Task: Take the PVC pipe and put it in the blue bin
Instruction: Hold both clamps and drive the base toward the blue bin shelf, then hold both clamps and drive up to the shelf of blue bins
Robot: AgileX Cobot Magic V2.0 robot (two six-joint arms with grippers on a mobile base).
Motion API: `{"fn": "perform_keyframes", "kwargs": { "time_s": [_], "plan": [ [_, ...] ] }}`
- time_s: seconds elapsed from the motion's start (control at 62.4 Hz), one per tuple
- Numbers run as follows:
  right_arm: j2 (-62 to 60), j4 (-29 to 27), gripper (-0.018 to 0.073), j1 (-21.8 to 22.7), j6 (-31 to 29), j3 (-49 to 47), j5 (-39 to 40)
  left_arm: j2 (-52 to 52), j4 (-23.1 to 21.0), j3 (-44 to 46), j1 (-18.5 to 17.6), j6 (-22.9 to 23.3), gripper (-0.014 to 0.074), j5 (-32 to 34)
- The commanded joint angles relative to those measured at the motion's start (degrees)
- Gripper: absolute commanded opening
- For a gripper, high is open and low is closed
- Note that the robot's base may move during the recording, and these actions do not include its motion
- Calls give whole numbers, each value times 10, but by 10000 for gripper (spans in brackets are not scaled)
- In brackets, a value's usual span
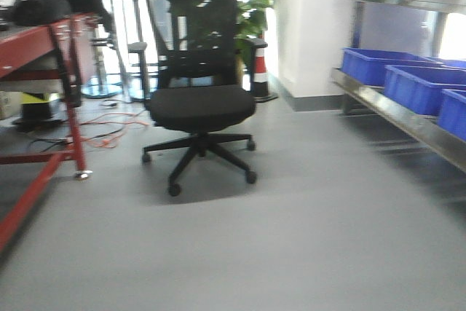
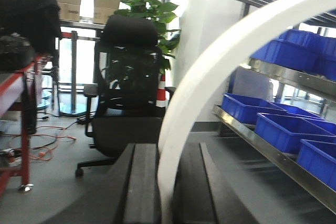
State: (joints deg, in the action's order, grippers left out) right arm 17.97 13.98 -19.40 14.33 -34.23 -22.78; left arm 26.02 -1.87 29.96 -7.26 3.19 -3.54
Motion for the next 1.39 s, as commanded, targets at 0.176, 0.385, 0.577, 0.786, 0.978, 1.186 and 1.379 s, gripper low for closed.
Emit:
{"fn": "perform_keyframes", "kwargs": {
  "time_s": [0.176, 0.385, 0.577, 0.786, 0.978, 1.186, 1.379],
  "plan": [
    [-2, 7, -168, 1, -4, 0, 13, -1, 0, 1, 3, 4, -111, 20],
    [-2, 7, -168, 1, -4, 0, 13, -1, 0, 1, 3, 4, -111, 20],
    [-2, 7, -168, 1, -4, 0, 13, -1, 0, 1, 3, 4, -111, 20],
    [-2, 7, -168, 1, -4, 0, 13, -1, 0, 1, 3, 4, -111, 20],
    [-2, 7, -168, 1, -4, 0, 13, -1, 0, 1, 3, 4, -111, 20],
    [-2, 7, -168, 1, -4, 0, 13, -1, 0, 1, 3, 4, -111, 20],
    [-2, 7, -168, 1, -4, 0, 13, -1, 0, 1, 3, 4, -111, 20]
  ]
}}
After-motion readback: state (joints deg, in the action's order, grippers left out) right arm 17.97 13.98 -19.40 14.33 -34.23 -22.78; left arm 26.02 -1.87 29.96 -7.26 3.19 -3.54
